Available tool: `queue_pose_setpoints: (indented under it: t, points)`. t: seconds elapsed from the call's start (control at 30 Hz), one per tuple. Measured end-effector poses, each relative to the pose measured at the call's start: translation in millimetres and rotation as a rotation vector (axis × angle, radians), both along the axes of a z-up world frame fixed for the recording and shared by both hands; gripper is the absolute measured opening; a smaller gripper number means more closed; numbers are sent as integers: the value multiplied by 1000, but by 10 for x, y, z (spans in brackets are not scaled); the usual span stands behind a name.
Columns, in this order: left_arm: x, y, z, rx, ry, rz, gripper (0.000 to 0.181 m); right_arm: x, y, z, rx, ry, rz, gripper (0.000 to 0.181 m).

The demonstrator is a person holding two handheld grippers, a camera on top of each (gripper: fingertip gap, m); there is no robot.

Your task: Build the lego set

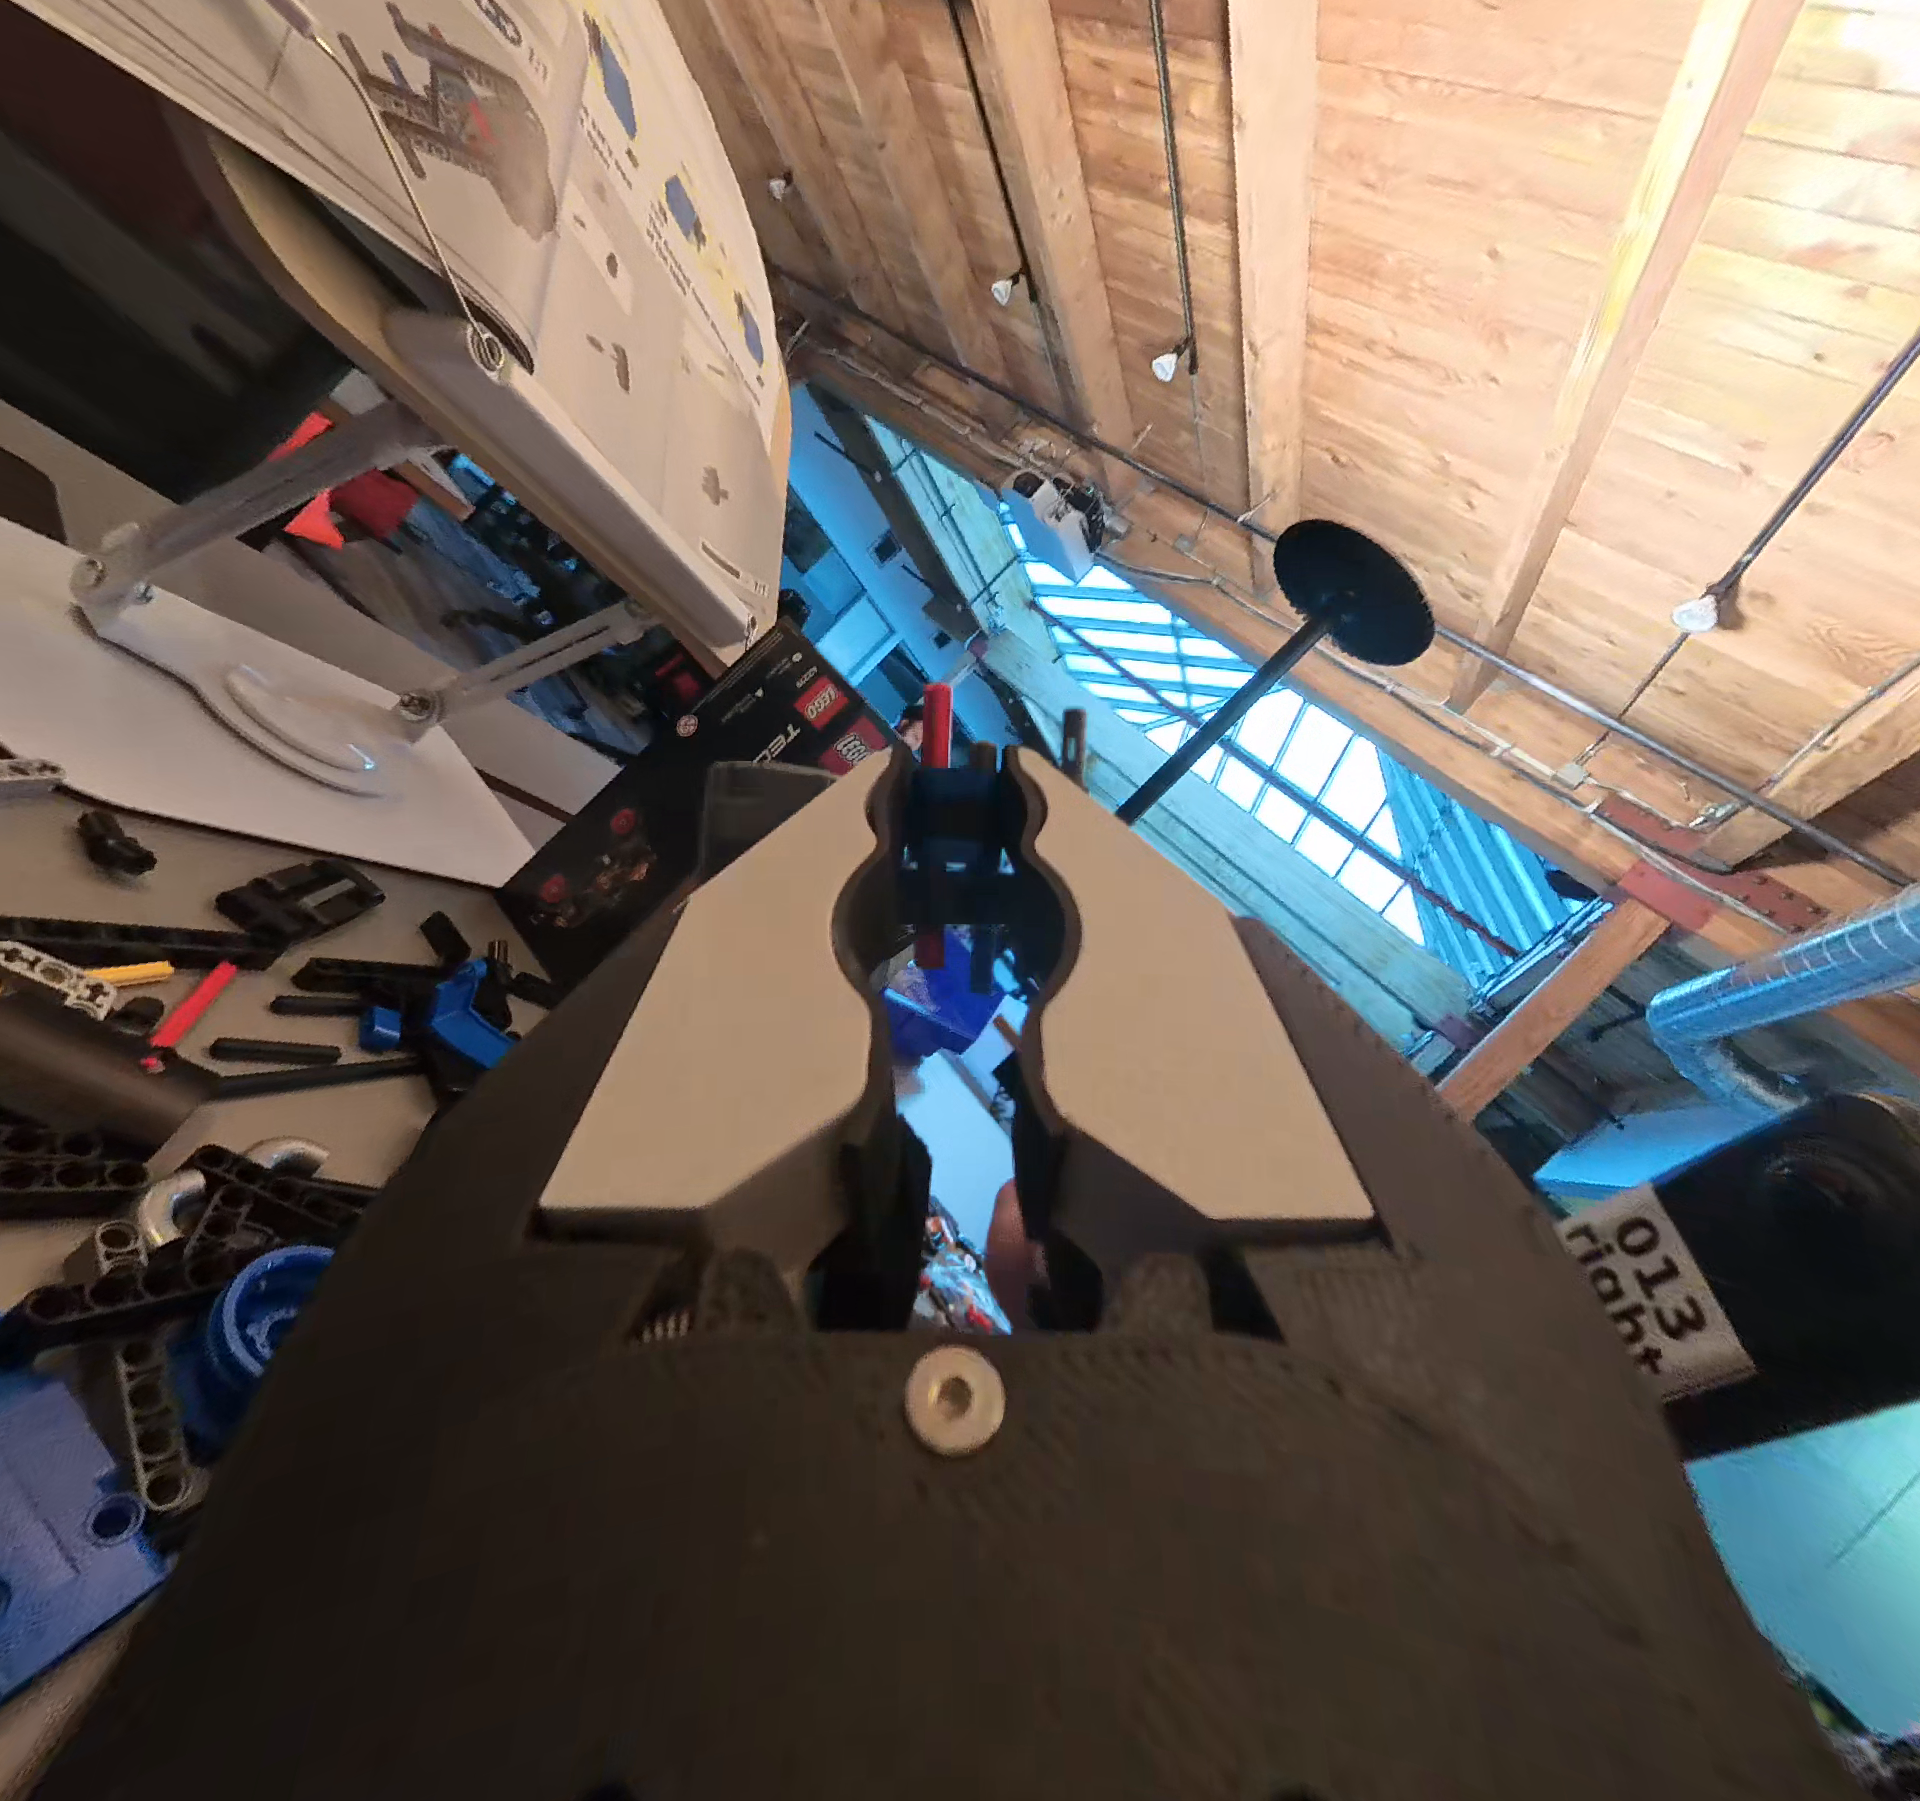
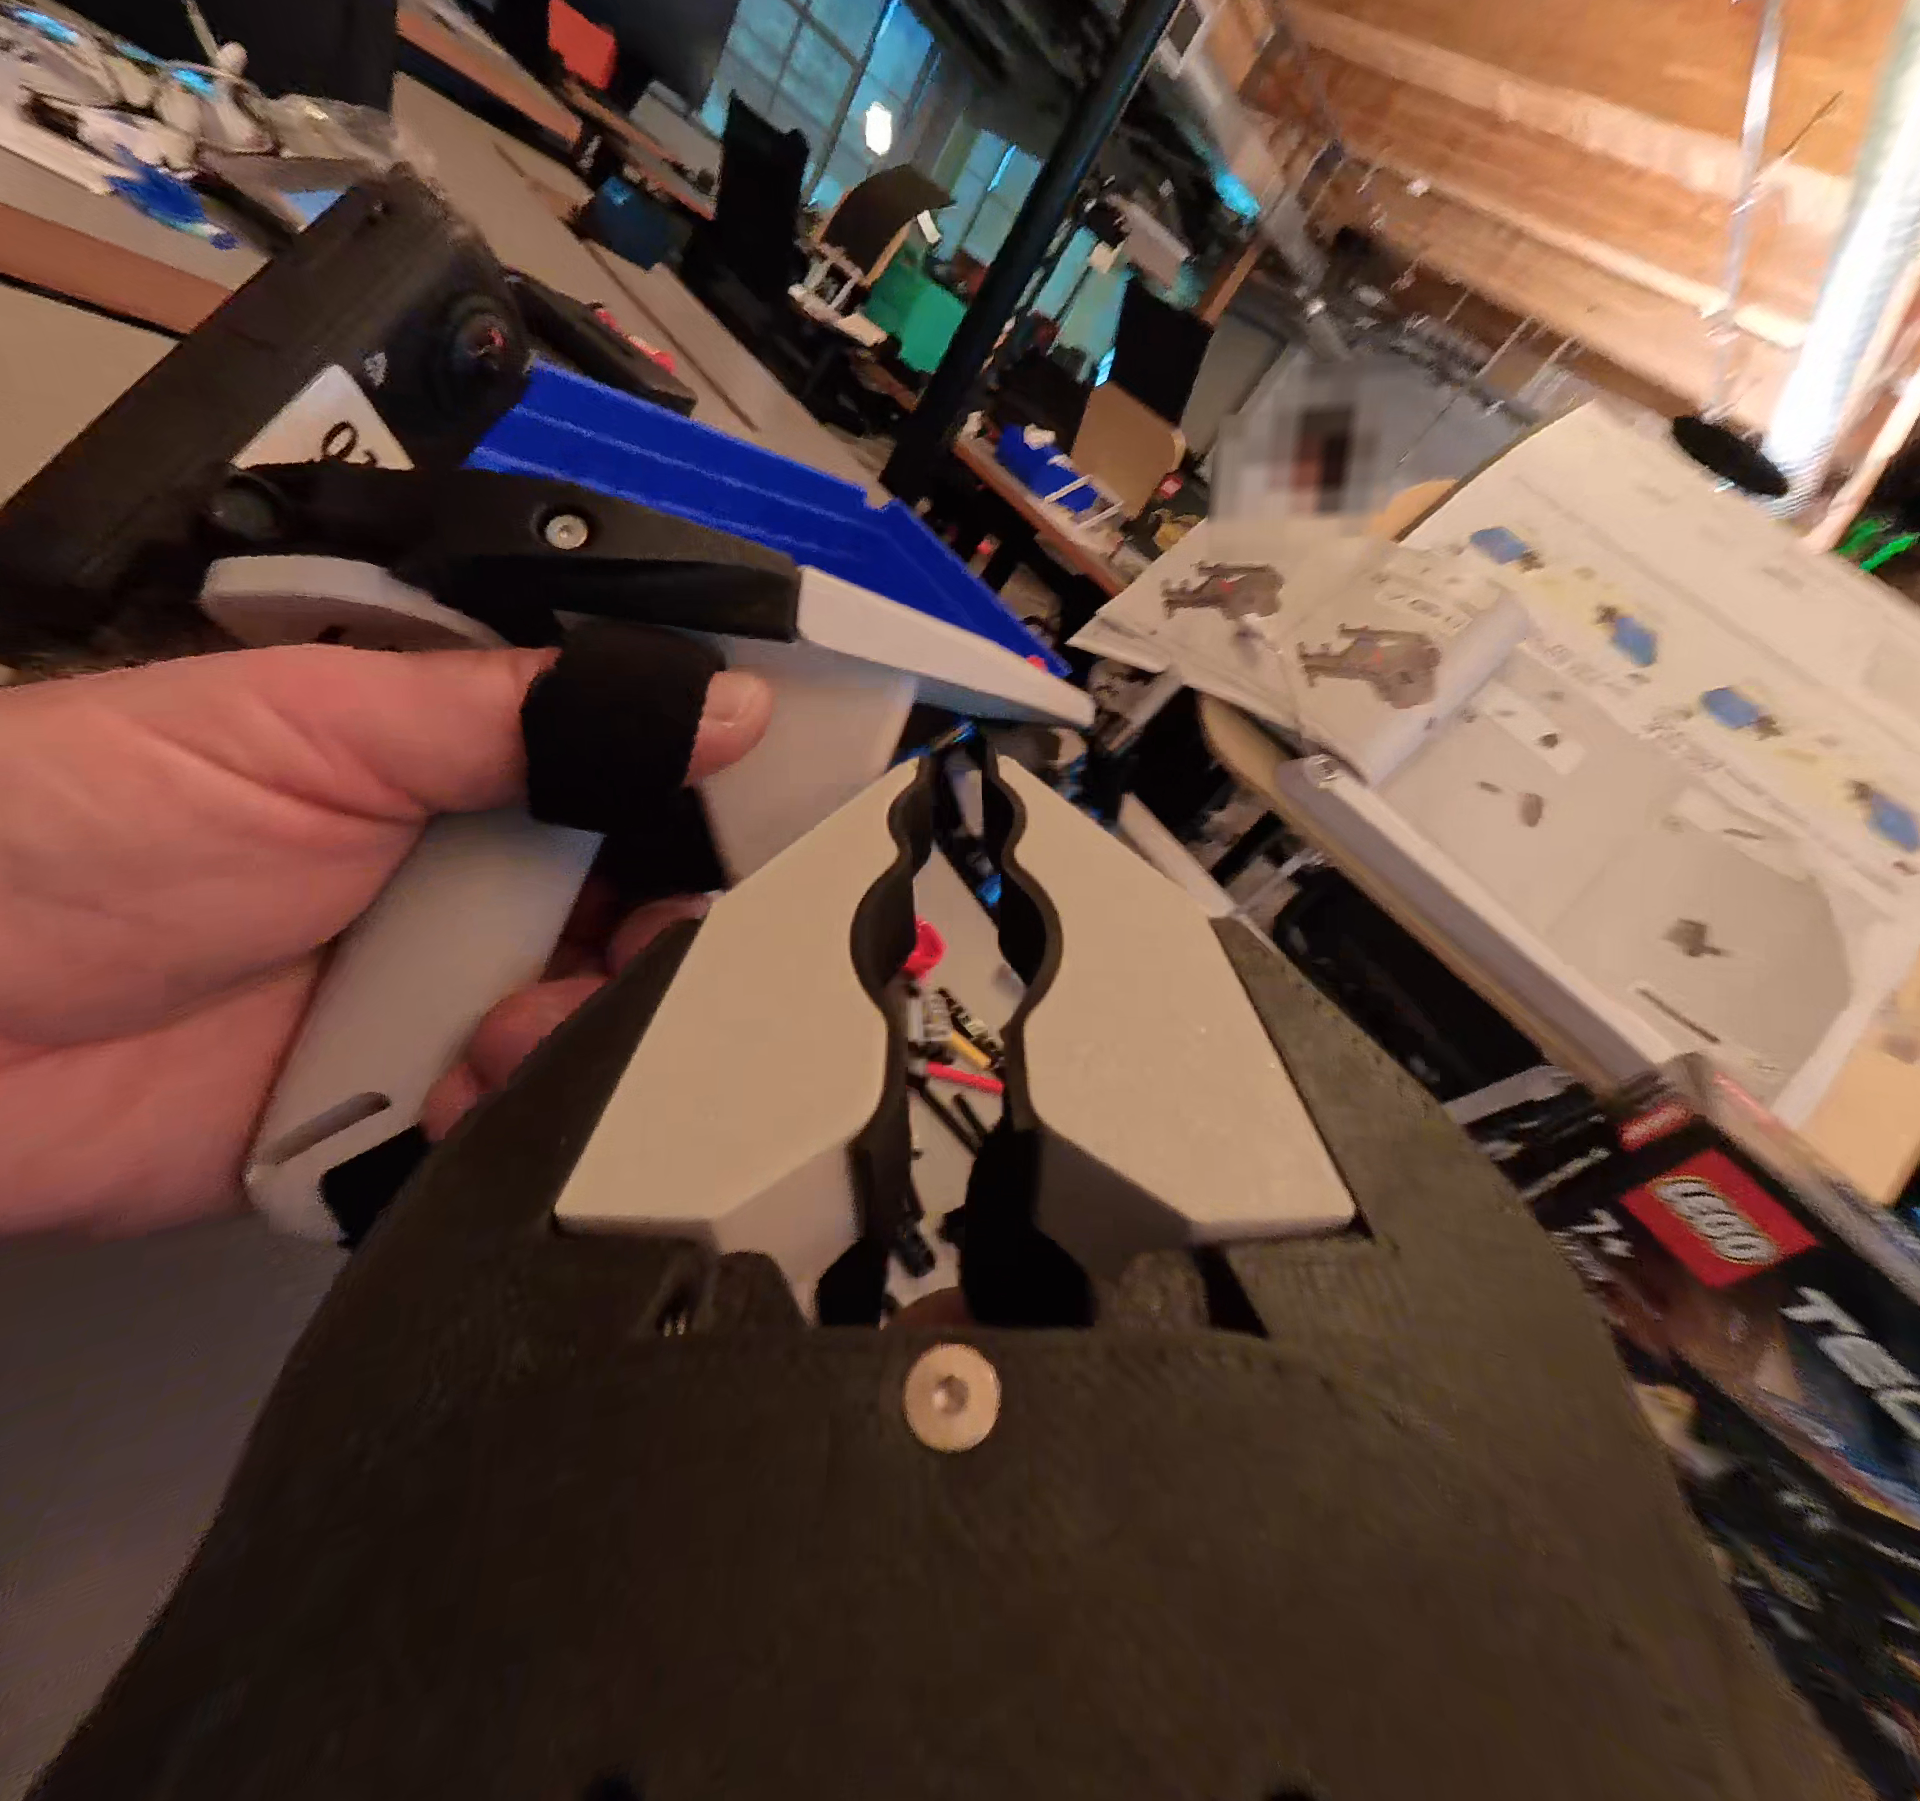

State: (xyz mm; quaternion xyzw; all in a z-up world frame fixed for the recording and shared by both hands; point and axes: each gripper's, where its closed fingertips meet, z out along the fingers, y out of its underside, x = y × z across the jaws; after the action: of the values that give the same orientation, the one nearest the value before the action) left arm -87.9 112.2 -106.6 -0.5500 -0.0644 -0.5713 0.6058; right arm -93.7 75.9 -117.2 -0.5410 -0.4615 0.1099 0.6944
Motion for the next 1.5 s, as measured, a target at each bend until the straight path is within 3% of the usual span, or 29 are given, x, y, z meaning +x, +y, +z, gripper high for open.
queue_pose_setpoints:
  t: [0.23, 0.37, 0.43, 0.57, 0.67, 0.73, 0.8, 0.9, 1.0, 1.13, 1.17, 1.23, 1.37, 1.5]
  points:
    - [33, 22, -51, 0, 63, 22, 14, -10, 12, -34, -198, 115, 82, 1]
    - [25, 20, -110, 5, 269, 49, 13, 93, -9, 60, -109, 89, 68, 14]
    - [60, 5, -216, -27, 404, -25, 13, 172, 11, 87, -112, 93, 68, 17]
    - [-84, -59, -218, -74, 388, -24, 13, 87, 43, -252, -203, -59, 85, 45]
    - [-36, -176, -234, -119, 266, -137, 13, -17, 77, -492, -199, -160, 67, 65]
    - [-9, -249, -236, -132, 204, -186, 13, -21, 135, -579, -152, -222, 51, 63]
    - [5, -310, -207, -130, 159, -223, 13, -23, 119, -595, -115, -247, 81, 41]
    - [9, -383, -115, -75, 175, -246, 17, -40, 74, -559, -147, -209, 126, 39]
    - [-119, -500, 97, 43, 182, -250, 45, -52, -9, -461, -324, -63, 262, 40]
    - [-211, -701, 129, 175, 314, -364, 43, 2, -336, -289, -628, 130, 652, 40]
    - [-178, -759, 81, 191, 355, -427, 43, 46, -391, -233, -672, 166, 731, 28]
    - [-156, -820, 53, 234, 370, -488, 42, 121, -474, -161, -759, 214, 862, 25]
    - [-66, -831, -292, 223, 578, -529, 34, 140, -471, -266, -814, 198, 883, 25]
    - [-82, -1055, -254, 454, 771, -456, 32, 161, -530, -260, -903, 229, 971, 26]
